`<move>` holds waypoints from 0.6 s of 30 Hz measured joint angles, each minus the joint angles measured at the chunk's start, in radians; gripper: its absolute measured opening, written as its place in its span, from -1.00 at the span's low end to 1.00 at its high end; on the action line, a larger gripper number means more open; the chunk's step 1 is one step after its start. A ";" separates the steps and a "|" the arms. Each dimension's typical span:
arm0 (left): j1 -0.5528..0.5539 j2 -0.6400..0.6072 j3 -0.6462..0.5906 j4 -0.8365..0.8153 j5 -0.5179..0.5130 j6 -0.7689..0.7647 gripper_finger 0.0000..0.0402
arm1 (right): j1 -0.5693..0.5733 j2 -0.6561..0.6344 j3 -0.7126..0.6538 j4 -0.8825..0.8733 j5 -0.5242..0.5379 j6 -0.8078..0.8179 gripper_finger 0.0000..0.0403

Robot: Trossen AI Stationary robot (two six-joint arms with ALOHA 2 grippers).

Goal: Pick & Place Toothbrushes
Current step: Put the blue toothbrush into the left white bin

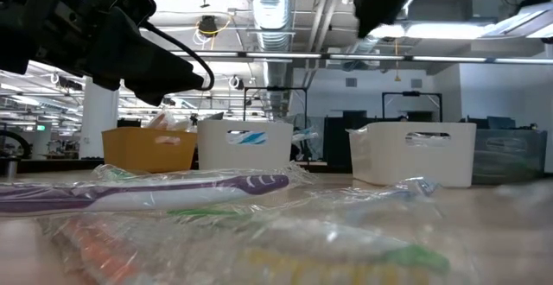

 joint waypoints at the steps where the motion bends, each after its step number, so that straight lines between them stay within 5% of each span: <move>1: 0.000 0.000 0.000 0.000 0.000 0.000 -0.30 | 0.036 0.013 0.002 0.035 0.010 -0.029 -0.15; 6: 0.006 0.000 -0.003 0.004 0.000 0.008 -0.30 | 0.167 0.115 -0.002 0.022 0.128 -0.208 -0.20; 11: 0.008 0.000 -0.006 0.007 0.000 0.007 -0.30 | 0.209 0.243 -0.005 -0.004 0.174 -0.597 -0.27; 18: 0.008 0.000 -0.012 0.007 0.000 0.007 -0.30 | 0.202 0.413 0.001 0.022 0.197 -0.593 -0.41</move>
